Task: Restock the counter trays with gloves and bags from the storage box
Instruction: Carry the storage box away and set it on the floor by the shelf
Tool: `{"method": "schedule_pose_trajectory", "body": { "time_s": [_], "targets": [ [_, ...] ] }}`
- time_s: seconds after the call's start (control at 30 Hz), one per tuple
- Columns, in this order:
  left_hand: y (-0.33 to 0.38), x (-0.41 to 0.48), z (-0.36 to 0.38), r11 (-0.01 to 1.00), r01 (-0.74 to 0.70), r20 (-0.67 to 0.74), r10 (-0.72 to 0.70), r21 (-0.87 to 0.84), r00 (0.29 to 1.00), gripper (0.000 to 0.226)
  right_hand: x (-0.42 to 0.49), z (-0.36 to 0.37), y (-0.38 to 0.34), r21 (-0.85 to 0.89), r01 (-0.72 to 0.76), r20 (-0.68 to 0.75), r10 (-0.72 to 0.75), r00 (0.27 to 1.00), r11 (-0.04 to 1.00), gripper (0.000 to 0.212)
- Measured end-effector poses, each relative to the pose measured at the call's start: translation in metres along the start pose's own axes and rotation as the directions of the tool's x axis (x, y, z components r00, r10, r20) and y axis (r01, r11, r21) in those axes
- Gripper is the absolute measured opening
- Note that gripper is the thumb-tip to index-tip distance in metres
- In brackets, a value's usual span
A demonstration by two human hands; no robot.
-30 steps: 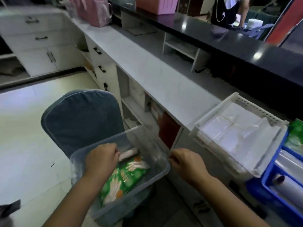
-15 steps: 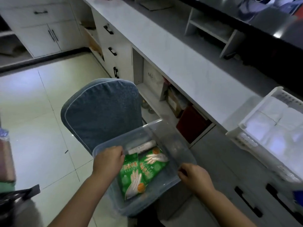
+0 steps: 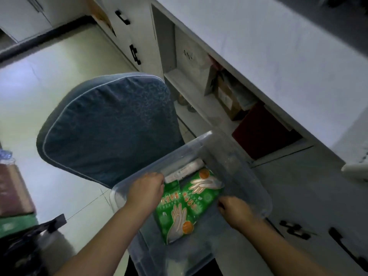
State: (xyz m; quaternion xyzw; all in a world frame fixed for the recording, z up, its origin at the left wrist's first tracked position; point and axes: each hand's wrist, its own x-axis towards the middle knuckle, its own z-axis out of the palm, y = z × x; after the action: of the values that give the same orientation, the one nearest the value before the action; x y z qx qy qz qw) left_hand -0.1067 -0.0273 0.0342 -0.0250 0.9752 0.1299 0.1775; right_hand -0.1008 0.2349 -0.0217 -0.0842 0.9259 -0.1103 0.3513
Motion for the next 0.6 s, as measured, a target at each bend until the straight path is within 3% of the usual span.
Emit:
{"method": "schedule_pose_trajectory", "body": {
  "time_s": [0.23, 0.37, 0.47, 0.53, 0.6],
  "targets": [
    [-0.034, 0.062, 0.082, 0.965, -0.231, 0.323, 0.18, 0.126, 0.929, 0.019, 0.107, 0.076, -0.018, -0.147, 0.034, 0.18, -0.007, 0.984, 0.989, 0.032],
    [-0.053, 0.077, 0.126, 0.832, -0.534, 0.582, 0.364, 0.147, 0.727, 0.028, 0.148, 0.101, -0.036, -0.317, 0.21, 0.08, -0.195, 0.978, 0.925, 0.03],
    [-0.054, 0.084, 0.155, 0.749, -0.652, 0.698, 0.404, 0.118, 0.591, 0.032, 0.17, 0.119, -0.035, -0.305, 0.323, 0.067, -0.319, 0.945, 0.896, 0.037],
    [-0.055, 0.09, 0.175, 0.709, -0.695, 0.763, 0.383, 0.119, 0.521, 0.043, 0.18, 0.127, -0.031, -0.431, 0.32, 0.051, -0.331, 0.942, 0.844, 0.044],
    [-0.058, 0.094, 0.188, 0.713, -0.689, 0.822, 0.314, 0.126, 0.475, 0.053, 0.183, 0.129, -0.023, -0.46, 0.259, 0.09, -0.246, 0.965, 0.849, 0.046]
  ]
}}
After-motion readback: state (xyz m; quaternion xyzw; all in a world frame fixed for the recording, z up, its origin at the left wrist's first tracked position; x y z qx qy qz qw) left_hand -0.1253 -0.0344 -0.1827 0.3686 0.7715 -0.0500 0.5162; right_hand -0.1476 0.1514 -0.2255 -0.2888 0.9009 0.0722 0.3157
